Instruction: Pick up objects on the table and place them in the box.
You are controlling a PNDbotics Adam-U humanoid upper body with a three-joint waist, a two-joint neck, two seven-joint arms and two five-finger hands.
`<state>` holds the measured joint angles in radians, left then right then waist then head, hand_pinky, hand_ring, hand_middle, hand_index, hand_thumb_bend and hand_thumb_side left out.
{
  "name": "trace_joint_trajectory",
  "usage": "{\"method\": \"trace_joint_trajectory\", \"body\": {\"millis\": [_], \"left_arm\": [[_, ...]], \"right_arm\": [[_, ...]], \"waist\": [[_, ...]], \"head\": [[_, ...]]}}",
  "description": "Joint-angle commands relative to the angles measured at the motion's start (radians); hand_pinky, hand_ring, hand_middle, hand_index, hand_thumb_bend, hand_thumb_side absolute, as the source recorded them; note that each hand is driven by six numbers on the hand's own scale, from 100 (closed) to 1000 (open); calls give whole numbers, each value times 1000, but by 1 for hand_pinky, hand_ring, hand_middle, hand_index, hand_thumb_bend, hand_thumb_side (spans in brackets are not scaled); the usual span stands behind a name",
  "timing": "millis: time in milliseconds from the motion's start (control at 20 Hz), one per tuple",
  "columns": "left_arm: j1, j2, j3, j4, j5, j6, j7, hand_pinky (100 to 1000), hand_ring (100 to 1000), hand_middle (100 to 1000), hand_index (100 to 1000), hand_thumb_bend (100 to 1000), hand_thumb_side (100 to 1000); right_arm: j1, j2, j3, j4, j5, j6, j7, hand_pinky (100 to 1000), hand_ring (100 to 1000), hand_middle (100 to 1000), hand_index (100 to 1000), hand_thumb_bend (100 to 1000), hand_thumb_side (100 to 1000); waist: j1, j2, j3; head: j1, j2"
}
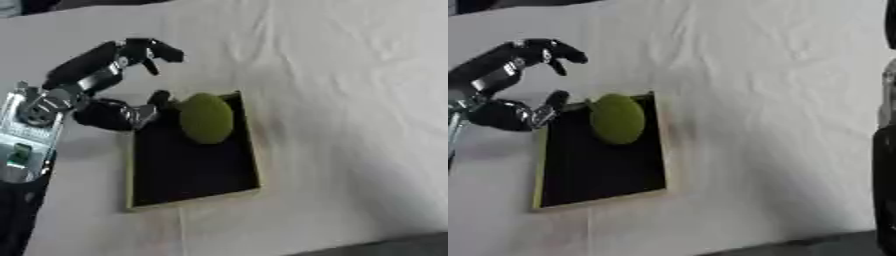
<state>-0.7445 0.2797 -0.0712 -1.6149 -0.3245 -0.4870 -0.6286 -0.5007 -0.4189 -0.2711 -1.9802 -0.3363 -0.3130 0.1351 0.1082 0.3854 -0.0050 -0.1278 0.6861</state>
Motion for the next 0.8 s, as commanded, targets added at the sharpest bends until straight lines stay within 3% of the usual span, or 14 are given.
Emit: {"method": "trace_joint_trajectory", "body": {"millis": [50,250,300,500,800], "left_arm": [[13,69,68,-75,92,-96,-54,618,791,732,873,100,394],[67,122,147,-123,197,-23,89,595,769,706,846,100,425],[82,130,177,-133,219,-6,129,580,754,690,830,100,476],[135,163,288,-179,297,45,311,568,738,670,804,100,538],[172,181,400,-238,380,118,518,574,734,665,795,100,566]], "right_arm": [[-9,-29,-11,-20,11,-4,-5,757,887,584,813,100,508],[-10,-28,-15,-20,12,-8,-10,756,886,584,813,100,508],[-10,-27,-16,-20,13,-10,-11,756,886,584,812,100,507],[-10,-24,-21,-20,16,-16,-16,756,887,584,812,100,506],[-11,-18,-27,-20,19,-25,-21,756,885,584,812,100,504]], "waist": [[-11,-20,3],[-17,-15,6],[-20,-12,9],[-30,-4,14],[-45,5,19]], "head": [[-8,-17],[-11,-21],[-14,-23],[-14,-35],[3,-37]]}}
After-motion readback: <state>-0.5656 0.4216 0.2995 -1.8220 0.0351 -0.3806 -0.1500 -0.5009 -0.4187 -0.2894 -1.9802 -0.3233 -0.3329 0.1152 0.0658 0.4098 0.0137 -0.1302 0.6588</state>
